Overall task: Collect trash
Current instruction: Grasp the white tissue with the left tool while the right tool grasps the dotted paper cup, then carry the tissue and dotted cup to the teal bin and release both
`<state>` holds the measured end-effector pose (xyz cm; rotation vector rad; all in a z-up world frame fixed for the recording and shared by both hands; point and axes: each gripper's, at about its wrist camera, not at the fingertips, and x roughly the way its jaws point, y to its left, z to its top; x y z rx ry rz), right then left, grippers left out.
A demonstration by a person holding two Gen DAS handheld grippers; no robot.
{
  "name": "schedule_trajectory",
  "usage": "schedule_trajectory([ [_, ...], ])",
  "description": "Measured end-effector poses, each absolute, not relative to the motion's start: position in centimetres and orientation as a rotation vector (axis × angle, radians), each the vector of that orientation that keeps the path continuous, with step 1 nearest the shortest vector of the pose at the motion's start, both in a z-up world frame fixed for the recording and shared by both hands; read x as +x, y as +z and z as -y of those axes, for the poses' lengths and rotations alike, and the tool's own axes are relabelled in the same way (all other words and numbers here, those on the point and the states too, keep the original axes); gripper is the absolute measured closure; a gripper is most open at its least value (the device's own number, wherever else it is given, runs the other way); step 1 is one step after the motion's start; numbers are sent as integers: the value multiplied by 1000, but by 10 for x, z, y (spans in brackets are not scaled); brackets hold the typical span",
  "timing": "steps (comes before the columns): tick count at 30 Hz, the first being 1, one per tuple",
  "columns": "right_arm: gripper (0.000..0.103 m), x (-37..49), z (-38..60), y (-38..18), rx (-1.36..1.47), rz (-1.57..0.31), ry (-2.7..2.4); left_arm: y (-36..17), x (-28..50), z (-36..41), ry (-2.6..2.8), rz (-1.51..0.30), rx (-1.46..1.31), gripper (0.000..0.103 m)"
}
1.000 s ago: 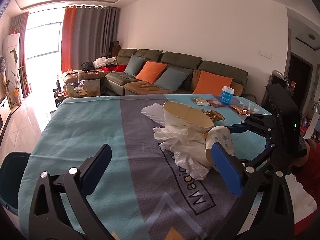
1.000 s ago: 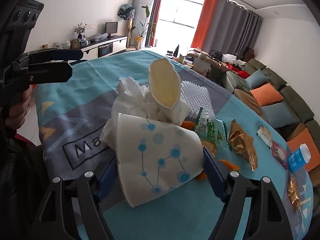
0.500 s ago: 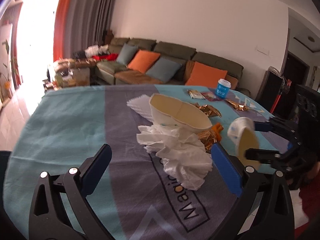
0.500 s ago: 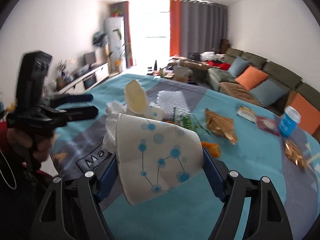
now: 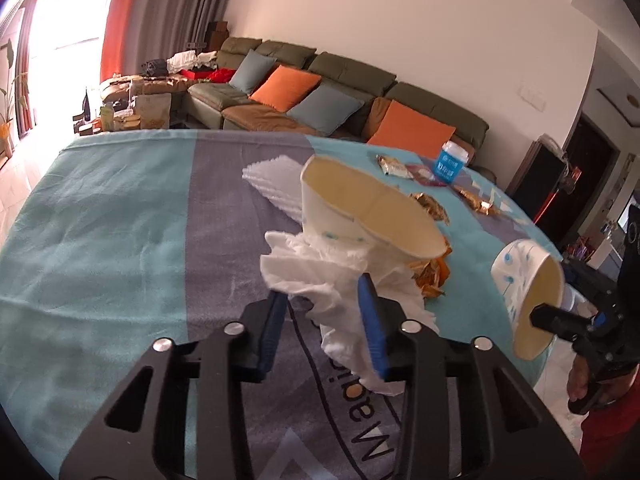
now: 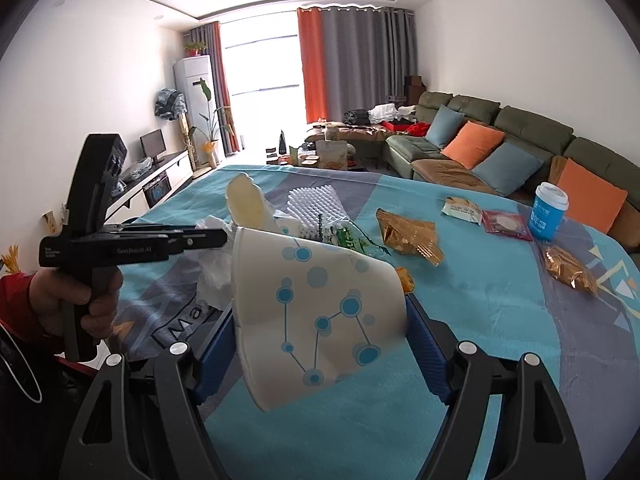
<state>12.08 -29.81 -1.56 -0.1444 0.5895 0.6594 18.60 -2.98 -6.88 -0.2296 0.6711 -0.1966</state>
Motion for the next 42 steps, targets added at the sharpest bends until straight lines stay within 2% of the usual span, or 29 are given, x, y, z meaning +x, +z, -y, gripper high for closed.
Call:
schedule_trajectory([
  [2, 27, 119, 296, -15, -147, -586, 657, -68, 187, 29, -196, -668, -217, 94],
  [7, 27, 116, 294, -11, -148, -574, 649, -66, 183, 19, -186, -653, -250, 98],
  [24, 27, 102, 263, 17, -117, -490, 729, 22, 115, -30, -103, -378, -232, 98],
  [42, 27, 99, 136, 51, -112, -394, 992, 46, -3, -130, 217, -289, -192, 98],
])
